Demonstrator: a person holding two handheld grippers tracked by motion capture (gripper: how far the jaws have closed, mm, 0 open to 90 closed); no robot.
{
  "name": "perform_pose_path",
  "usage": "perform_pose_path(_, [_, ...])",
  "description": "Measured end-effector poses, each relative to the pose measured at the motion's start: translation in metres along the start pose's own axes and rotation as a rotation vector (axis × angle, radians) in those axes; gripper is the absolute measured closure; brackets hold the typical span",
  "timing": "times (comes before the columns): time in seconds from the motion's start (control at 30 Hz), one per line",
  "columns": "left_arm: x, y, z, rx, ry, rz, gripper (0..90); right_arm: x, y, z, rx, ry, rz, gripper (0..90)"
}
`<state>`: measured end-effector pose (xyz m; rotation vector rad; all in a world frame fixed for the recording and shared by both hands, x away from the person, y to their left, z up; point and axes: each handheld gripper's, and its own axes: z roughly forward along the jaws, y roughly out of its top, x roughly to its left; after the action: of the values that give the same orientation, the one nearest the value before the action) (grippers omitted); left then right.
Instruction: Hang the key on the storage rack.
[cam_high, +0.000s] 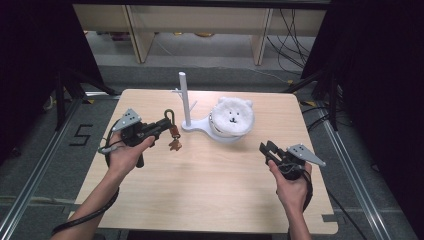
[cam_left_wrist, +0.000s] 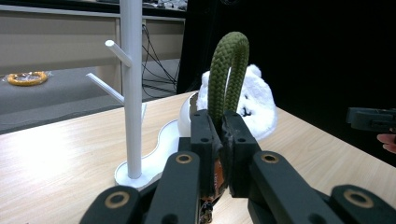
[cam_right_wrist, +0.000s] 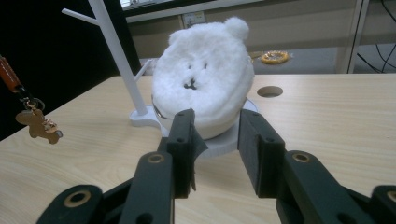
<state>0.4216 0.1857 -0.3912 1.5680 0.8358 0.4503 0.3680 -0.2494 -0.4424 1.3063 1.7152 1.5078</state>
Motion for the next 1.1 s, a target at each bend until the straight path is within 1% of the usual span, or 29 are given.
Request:
perform_pose_path(0.03, [0.0,0.001,0.001,-0.001,0.006,-0.004,84.0,-0.001,-0.001,0.0,0.002,0.007,0.011,68.3])
perform_pose_path(0.07, [0.0,0.001,0.001,-0.001,0.006,-0.004,84.0,-0.001,-0.001,0.0,0.002,0.007,0.011,68.3])
perform_pose_path(0.13, [0.002,0.002,0.003,0.002,0.016,0.001,84.0,-0.001,-0.003,-0.003,0.027,-0.022,0.041,66.7])
perform_pose_path(0.17, [0.002,0.002,0.003,0.002,0.016,0.001,84.0,-0.001,-0.003,-0.003,0.027,-0.022,0.041,66.7])
perform_pose_path(0.2, [0.003,0.002,0.003,0.001,0.022,0.001,84.0,-0.002,-0.005,-0.003,0.03,-0.038,0.009,62.9])
perform_pose_path(0.23, [0.006,0.002,0.005,0.007,0.037,0.007,84.0,-0.001,-0.007,-0.003,0.023,-0.056,0.012,61.5])
perform_pose_path(0.27, [0.006,0.002,0.005,0.007,0.037,0.007,84.0,-0.001,-0.007,-0.003,0.023,-0.056,0.012,61.5])
perform_pose_path(0.3, [0.007,0.002,0.006,0.007,0.044,0.006,84.0,-0.002,-0.009,-0.003,0.031,-0.051,-0.005,59.2])
perform_pose_path(0.33, [0.008,0.002,0.006,0.008,0.05,0.007,84.0,-0.002,-0.009,-0.003,0.031,-0.051,-0.005,59.2])
perform_pose_path(0.37, [0.009,0.002,0.007,0.011,0.058,0.006,84.0,-0.001,-0.011,-0.002,0.033,-0.063,0.006,58.8])
perform_pose_path(0.4, [0.011,0.003,0.009,0.014,0.072,0.007,84.0,-0.002,-0.013,-0.001,0.029,-0.066,-0.013,58.1])
perform_pose_path(0.43, [0.013,0.003,0.01,0.017,0.078,0.006,84.0,-0.002,-0.014,-0.002,0.041,-0.062,-0.013,57.8])
perform_pose_path(0.47, [0.013,0.003,0.01,0.017,0.078,0.006,84.1,-0.002,-0.014,-0.002,0.041,-0.062,-0.013,57.8])
perform_pose_path(0.5, [0.015,0.003,0.012,0.02,0.087,0.003,84.0,-0.002,-0.016,0.0,0.042,-0.048,-0.01,57.1])
perform_pose_path(0.53, [0.016,0.003,0.013,0.018,0.093,-0.001,84.0,-0.001,-0.016,-0.001,0.051,-0.067,-0.021,57.0])
perform_pose_path(0.57, [0.017,0.003,0.014,0.02,0.095,0.0,84.0,-0.001,-0.017,0.0,0.044,-0.055,-0.016,56.8])
perform_pose_path(0.6, [0.018,0.003,0.016,0.019,0.096,-0.003,84.0,0.0,-0.017,0.0,0.046,-0.06,-0.014,56.6])
perform_pose_path(0.63, [0.019,0.004,0.017,0.019,0.099,-0.002,84.0,0.004,-0.018,0.0,0.059,-0.067,0.022,56.3])
perform_pose_path(0.67, [0.019,0.004,0.017,0.019,0.099,-0.002,84.1,0.004,-0.018,0.0,0.059,-0.067,0.022,56.3])
perform_pose_path(0.7, [0.021,0.005,0.019,0.017,0.105,0.0,84.0,-0.001,-0.018,0.002,0.045,-0.056,-0.033,56.0])
perform_pose_path(0.8, [0.024,0.007,0.022,0.017,0.113,-0.002,84.1,0.0,-0.018,0.002,0.044,-0.056,-0.031,56.0])
perform_pose_path(0.83, [0.027,0.009,0.025,0.021,0.121,-0.001,84.0,0.003,-0.019,0.002,0.044,-0.056,-0.001,55.8])
perform_pose_path(0.87, [0.027,0.009,0.025,0.021,0.121,-0.001,84.0,0.003,-0.019,0.002,0.044,-0.056,-0.001,55.8])
perform_pose_path(0.9, [0.028,0.009,0.027,0.023,0.123,0.0,84.0,0.004,-0.019,0.001,0.056,-0.061,0.012,55.7])
perform_pose_path(0.97, [0.032,0.013,0.033,0.024,0.122,0.013,84.0,0.005,-0.02,0.002,0.057,-0.062,0.015,55.6])
perform_pose_path(1.0, [0.034,0.014,0.035,0.025,0.124,0.017,84.0,0.001,-0.02,0.003,0.054,-0.047,-0.017,55.4])
perform_pose_path(1.03, [0.034,0.014,0.035,0.025,0.124,0.017,84.0,0.0,-0.021,0.003,0.046,-0.046,-0.028,55.4])
perform_pose_path(1.07, [0.037,0.017,0.039,0.026,0.125,0.008,84.0,0.002,-0.022,0.003,0.051,-0.058,-0.01,55.3])
perform_pose_path(1.1, [0.039,0.018,0.041,0.027,0.128,0.006,84.0,0.002,-0.022,0.003,0.044,-0.058,-0.014,55.3])
